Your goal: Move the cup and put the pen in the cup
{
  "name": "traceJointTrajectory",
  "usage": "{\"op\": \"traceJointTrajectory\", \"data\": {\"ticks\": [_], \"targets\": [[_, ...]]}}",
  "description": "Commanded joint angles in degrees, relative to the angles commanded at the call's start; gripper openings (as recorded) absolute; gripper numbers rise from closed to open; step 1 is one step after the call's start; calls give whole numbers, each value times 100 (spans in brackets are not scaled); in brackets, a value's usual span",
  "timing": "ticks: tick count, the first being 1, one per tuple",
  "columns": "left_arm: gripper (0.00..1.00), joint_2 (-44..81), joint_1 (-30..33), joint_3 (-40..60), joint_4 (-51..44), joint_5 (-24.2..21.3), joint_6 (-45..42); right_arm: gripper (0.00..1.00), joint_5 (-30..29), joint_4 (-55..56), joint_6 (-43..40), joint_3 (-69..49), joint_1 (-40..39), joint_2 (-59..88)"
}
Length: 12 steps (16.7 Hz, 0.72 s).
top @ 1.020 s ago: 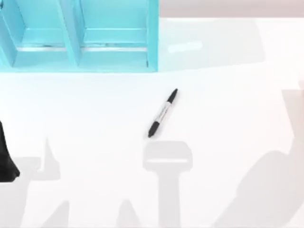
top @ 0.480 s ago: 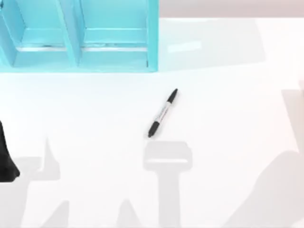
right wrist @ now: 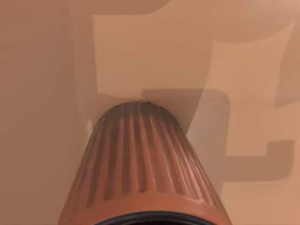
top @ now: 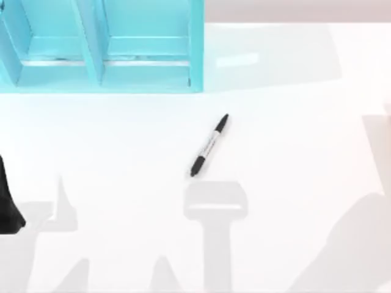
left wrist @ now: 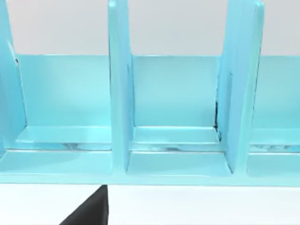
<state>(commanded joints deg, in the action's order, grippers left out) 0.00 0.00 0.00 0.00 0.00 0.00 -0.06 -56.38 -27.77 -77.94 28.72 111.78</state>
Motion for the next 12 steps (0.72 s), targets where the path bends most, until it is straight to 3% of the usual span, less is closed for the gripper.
{"op": "traceJointTrajectory", "data": {"ticks": [3, 12], "targets": [[100, 0, 0, 0, 0, 0, 0, 2, 0, 0, 0, 0, 0, 0], [100, 0, 0, 0, 0, 0, 0, 0, 3, -3, 6, -2, -2, -9]]}}
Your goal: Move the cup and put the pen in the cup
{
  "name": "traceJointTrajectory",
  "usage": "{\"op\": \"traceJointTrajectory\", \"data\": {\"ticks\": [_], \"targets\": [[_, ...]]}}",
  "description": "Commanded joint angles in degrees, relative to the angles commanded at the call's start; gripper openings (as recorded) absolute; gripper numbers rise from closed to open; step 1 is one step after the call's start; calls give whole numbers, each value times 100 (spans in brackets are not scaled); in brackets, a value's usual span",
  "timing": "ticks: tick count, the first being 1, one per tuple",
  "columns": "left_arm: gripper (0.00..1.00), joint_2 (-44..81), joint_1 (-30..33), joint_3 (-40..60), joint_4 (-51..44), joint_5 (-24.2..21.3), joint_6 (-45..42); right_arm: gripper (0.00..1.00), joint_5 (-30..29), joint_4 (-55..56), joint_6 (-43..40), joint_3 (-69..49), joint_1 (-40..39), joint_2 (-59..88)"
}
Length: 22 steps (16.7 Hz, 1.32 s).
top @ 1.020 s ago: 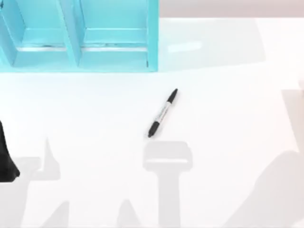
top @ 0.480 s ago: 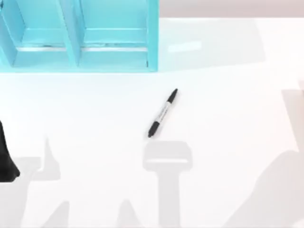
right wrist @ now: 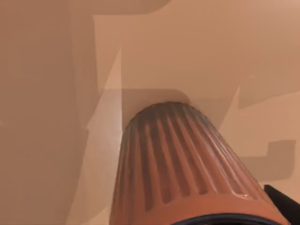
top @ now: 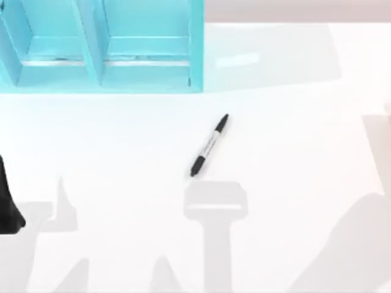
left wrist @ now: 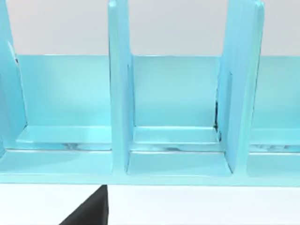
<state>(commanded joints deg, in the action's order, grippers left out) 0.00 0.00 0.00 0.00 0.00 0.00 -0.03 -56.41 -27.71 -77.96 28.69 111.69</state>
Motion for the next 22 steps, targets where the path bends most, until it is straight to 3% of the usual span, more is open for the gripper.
{"op": "traceJointTrajectory", "data": {"ticks": [4, 13, 22], "targets": [[100, 0, 0, 0, 0, 0, 0, 0, -2, -423, 363, -340, -357, -118], [100, 0, 0, 0, 0, 0, 0, 0, 10, -3017, 2318, -1883, -2336, -1092], [100, 0, 0, 0, 0, 0, 0, 0, -76, -2907, 2825, -2309, -2815, -711]]}}
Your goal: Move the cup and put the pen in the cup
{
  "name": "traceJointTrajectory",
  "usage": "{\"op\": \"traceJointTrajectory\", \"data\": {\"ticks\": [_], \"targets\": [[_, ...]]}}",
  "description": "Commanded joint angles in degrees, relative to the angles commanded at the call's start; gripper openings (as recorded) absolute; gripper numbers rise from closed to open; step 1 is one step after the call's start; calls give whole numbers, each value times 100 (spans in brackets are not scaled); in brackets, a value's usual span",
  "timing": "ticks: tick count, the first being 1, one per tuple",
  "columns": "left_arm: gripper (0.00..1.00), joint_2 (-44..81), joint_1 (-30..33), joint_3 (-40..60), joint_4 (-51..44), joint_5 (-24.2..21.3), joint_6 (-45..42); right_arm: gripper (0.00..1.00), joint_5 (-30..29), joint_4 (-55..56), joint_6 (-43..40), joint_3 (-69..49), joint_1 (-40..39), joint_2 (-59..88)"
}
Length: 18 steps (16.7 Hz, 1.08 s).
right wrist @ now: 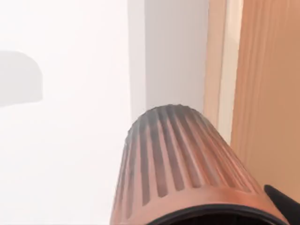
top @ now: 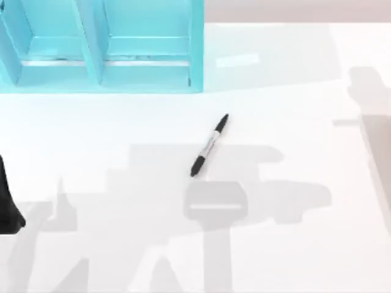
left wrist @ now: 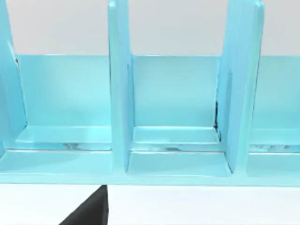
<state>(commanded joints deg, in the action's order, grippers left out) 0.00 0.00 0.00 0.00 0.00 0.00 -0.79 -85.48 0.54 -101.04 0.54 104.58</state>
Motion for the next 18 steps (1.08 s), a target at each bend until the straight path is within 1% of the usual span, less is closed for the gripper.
{"op": "traceJointTrajectory", "data": {"ticks": [6, 8, 14, 18], "targets": [[100, 0, 0, 0, 0, 0, 0, 0, -197, 480, 1592, -846, -1588, 1675], [100, 0, 0, 0, 0, 0, 0, 0, -278, 690, 1928, -1123, -1924, 1999], [100, 0, 0, 0, 0, 0, 0, 0, -286, 779, 2029, -1166, -2000, 2093], [100, 0, 0, 0, 0, 0, 0, 0, -299, 1336, 2040, -709, -2034, 2135]]}}
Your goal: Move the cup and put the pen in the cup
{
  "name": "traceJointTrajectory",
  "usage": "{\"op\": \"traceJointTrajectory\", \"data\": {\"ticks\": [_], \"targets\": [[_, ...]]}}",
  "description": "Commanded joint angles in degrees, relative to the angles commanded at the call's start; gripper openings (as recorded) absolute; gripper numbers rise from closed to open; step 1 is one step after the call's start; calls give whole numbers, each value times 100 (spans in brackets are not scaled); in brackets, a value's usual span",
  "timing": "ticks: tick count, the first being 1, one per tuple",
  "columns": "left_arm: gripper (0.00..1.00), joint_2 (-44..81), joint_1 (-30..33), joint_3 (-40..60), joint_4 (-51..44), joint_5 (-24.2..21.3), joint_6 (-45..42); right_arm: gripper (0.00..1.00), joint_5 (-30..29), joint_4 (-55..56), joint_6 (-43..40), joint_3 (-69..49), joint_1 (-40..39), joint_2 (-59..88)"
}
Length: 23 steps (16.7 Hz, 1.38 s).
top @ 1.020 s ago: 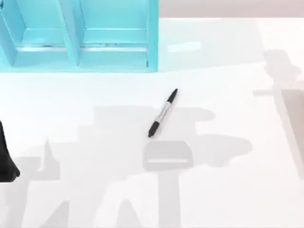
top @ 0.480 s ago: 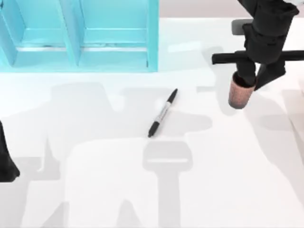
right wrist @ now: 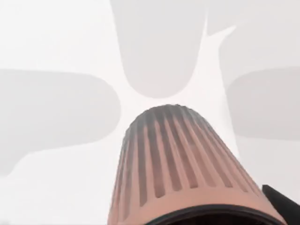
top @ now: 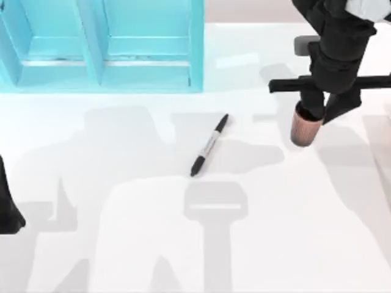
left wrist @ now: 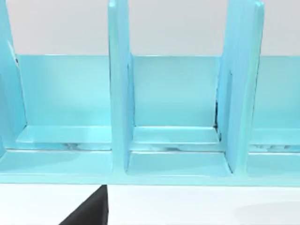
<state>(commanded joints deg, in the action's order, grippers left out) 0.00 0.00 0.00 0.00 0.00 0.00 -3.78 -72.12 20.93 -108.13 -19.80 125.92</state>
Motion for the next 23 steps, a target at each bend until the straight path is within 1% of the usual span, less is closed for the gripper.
{"op": "traceJointTrajectory", "data": {"ticks": [3, 7, 20, 21, 23], "targets": [[100, 0, 0, 0, 0, 0, 0, 0, -17, 370, 21, 329, -21, 60], [100, 0, 0, 0, 0, 0, 0, 0, -19, 384, 23, 342, -22, 64], [100, 0, 0, 0, 0, 0, 0, 98, -19, 384, 23, 342, -22, 64], [100, 0, 0, 0, 0, 0, 0, 100, -19, 384, 23, 342, -22, 64], [100, 0, 0, 0, 0, 0, 0, 100, -19, 384, 23, 342, -22, 64]]}}
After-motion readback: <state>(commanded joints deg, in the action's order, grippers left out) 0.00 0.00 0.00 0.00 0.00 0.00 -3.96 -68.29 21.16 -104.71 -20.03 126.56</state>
